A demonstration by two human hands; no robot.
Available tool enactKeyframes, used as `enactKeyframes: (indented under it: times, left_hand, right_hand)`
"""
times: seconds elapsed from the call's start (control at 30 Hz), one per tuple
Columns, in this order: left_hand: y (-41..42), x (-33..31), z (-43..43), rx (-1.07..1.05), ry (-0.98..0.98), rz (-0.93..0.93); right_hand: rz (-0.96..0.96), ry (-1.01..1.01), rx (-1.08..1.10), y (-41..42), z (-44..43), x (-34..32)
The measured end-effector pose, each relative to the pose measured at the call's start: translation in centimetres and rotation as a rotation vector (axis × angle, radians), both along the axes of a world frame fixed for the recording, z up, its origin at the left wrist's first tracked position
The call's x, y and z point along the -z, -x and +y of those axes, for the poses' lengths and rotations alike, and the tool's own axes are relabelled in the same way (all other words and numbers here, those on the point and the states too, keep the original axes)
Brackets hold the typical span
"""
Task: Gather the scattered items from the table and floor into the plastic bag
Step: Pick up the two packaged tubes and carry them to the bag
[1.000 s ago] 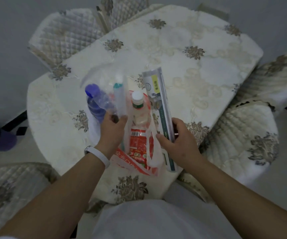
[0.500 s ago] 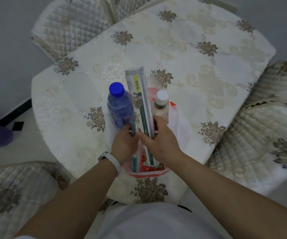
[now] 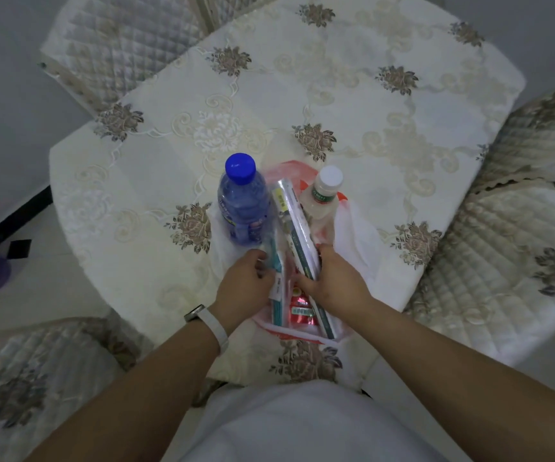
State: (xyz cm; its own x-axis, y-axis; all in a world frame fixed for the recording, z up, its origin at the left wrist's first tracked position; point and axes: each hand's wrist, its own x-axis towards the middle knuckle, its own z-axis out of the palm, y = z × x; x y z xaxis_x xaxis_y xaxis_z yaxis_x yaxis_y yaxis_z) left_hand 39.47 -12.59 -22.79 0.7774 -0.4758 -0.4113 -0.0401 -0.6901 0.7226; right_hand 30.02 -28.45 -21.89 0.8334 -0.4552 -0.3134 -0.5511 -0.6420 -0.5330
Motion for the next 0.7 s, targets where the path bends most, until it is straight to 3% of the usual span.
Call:
enactKeyframes:
  times: [0.2,0.47,0.7]
  left_hand:
    - [-0.3,-0.5,0.6,0.06,0.02,-0.013]
    - [0.2,-1.7,2.0,0.182,0.053,-0.121]
    - [0.8,-3.4,1.5,0.374,0.145,-0.34]
  right_hand:
    - [0.156,0.179,-0.057,-0.1,0.3,0.6]
    - [0.264,0.232,-0.018,-1.2,1.4,0.3]
    - [0.023,0.311,-0.051,2.8,1.6,-2.8]
